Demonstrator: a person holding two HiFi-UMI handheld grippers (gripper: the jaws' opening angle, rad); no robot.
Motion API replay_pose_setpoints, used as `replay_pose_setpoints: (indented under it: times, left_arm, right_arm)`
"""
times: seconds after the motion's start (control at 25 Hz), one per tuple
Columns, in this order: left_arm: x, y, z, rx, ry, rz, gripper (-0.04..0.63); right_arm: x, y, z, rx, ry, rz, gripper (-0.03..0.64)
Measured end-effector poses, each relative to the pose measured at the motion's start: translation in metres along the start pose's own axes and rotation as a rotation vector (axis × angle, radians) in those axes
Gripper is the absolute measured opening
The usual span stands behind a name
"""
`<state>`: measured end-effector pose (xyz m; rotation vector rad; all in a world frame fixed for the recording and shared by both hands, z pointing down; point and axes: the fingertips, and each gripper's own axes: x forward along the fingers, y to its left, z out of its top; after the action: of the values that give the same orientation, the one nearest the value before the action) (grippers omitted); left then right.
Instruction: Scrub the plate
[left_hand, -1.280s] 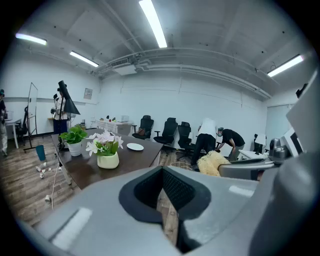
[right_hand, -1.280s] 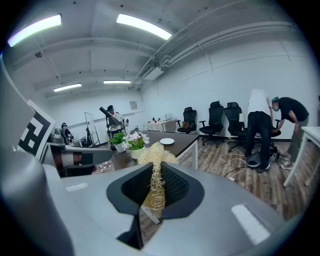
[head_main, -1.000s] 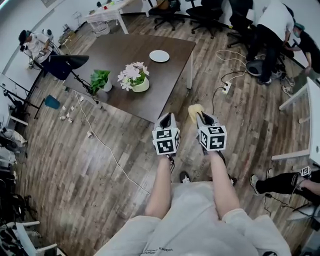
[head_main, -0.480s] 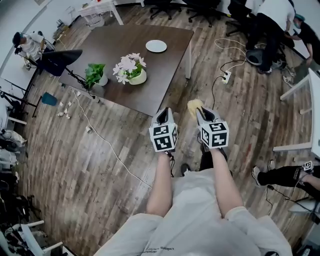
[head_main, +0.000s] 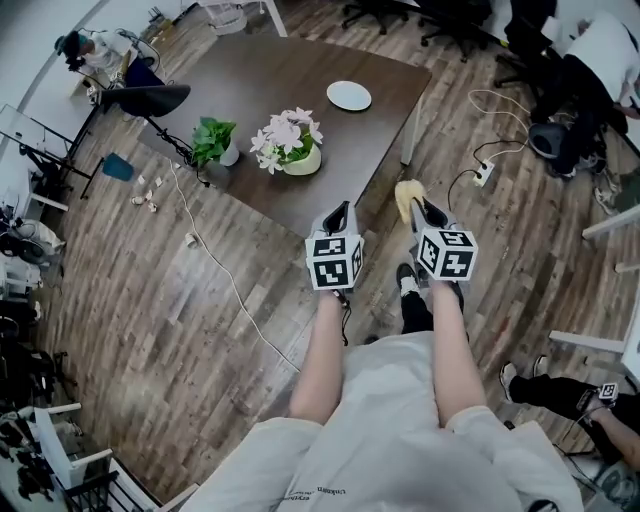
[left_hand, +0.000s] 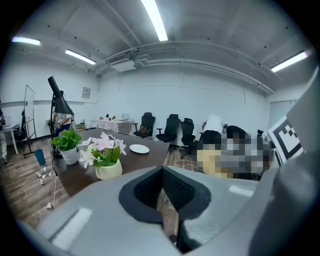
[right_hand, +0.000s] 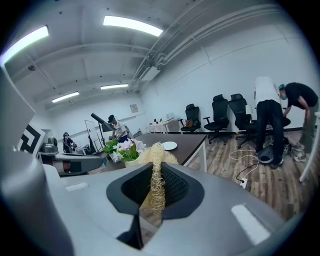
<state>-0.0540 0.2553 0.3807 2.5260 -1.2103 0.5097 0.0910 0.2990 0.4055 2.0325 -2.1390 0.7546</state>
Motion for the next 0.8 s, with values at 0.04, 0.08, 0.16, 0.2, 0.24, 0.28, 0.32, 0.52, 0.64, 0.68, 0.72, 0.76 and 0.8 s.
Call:
replay_pose_setpoints:
  times: [0.04,0.08,0.16,0.2,0.24,0.28,0.32,0.52,0.64,0.68,0.72,0.76,0.8]
  left_arm:
    - [0.008,0.003,0.003,-0.008,0.002,0.005,0.000]
    - [0.016,0.007,0.007,-0.018,0.001,0.013,0.000]
    - [0.032,0.012,0.017,-0.032,-0.001,0.028,0.000]
    - [0.040,0.013,0.022,-0.037,-0.002,0.035,0.000]
    - [0.049,0.014,0.028,-0.041,-0.004,0.042,0.000]
    - [0.057,0.015,0.033,-0.044,-0.006,0.048,0.000]
    - [0.066,0.016,0.038,-0.047,-0.008,0.054,0.000]
    - [0.107,0.019,0.060,-0.057,-0.014,0.084,0.000]
    - [0.128,0.024,0.070,-0.057,-0.013,0.111,0.000]
    - [0.136,0.026,0.074,-0.057,-0.012,0.119,0.000]
    - [0.143,0.029,0.077,-0.058,-0.013,0.127,0.000]
    - [0.150,0.031,0.080,-0.062,-0.015,0.137,0.000]
    - [0.157,0.034,0.083,-0.071,-0.019,0.148,0.000]
  right_arm:
    - [0.009,-0.001,0.006,-0.014,0.007,0.009,0.067]
    - [0.019,-0.002,0.012,-0.027,0.012,0.020,0.067]
    - [0.036,-0.006,0.025,-0.045,0.019,0.044,0.067]
    - [0.044,-0.009,0.032,-0.054,0.022,0.054,0.067]
    - [0.052,-0.012,0.039,-0.065,0.024,0.063,0.067]
    - [0.060,-0.015,0.045,-0.076,0.027,0.074,0.067]
    - [0.068,-0.018,0.052,-0.083,0.028,0.085,0.067]
    - [0.108,-0.034,0.083,-0.120,0.030,0.142,0.067]
    - [0.132,-0.043,0.096,-0.132,0.038,0.177,0.069]
    - [0.140,-0.046,0.099,-0.131,0.042,0.187,0.069]
    - [0.147,-0.049,0.102,-0.132,0.046,0.196,0.069]
    - [0.154,-0.052,0.102,-0.137,0.052,0.207,0.069]
    - [0.160,-0.054,0.102,-0.149,0.061,0.220,0.069]
